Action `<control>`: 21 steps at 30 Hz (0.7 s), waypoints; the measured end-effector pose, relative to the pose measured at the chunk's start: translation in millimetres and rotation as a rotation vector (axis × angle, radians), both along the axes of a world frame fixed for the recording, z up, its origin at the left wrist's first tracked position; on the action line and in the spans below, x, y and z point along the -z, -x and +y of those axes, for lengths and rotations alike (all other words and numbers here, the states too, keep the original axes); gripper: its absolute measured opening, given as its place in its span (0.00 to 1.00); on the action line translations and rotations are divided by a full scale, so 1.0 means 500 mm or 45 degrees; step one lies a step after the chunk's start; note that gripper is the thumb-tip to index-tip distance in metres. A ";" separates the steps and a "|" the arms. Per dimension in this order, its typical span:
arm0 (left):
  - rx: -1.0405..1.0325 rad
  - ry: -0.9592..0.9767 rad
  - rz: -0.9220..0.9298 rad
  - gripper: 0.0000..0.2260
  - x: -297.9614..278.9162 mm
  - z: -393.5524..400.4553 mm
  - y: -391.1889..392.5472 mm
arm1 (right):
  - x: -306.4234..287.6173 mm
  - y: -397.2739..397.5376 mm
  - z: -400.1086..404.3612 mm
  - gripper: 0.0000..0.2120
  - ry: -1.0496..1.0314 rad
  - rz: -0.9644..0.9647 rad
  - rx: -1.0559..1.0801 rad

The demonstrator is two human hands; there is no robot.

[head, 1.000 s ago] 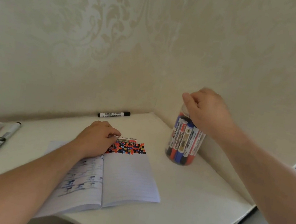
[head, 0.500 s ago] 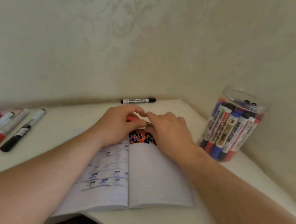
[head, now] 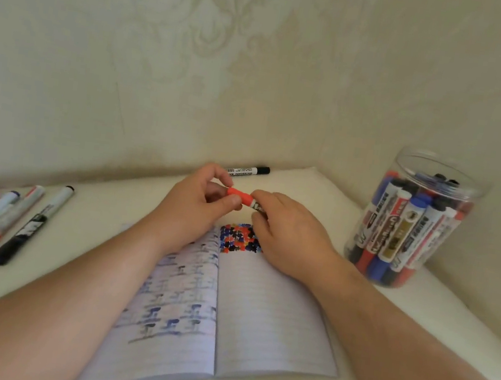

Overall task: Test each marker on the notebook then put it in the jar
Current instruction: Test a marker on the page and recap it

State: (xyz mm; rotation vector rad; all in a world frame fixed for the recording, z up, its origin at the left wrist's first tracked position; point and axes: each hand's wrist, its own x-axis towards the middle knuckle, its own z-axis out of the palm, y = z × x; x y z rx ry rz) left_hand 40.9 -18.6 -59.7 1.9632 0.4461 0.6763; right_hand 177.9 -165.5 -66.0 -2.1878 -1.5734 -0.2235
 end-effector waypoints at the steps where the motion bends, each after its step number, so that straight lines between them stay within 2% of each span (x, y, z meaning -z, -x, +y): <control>1: 0.001 -0.013 0.018 0.05 -0.001 -0.003 0.001 | -0.001 0.004 -0.001 0.15 0.002 0.013 0.009; 6: 0.076 -0.018 0.008 0.03 0.000 -0.005 0.003 | 0.003 0.017 0.001 0.14 0.047 0.037 -0.041; 9: 0.075 -0.038 0.014 0.03 -0.001 -0.008 0.005 | 0.001 0.018 0.006 0.18 0.009 0.086 -0.013; 15: 0.098 -0.077 0.062 0.01 -0.004 -0.009 0.005 | -0.008 0.021 -0.002 0.19 0.104 -0.026 0.017; 21: 0.071 -0.087 0.087 0.03 -0.007 -0.010 0.005 | -0.018 0.022 -0.012 0.18 0.117 -0.049 0.038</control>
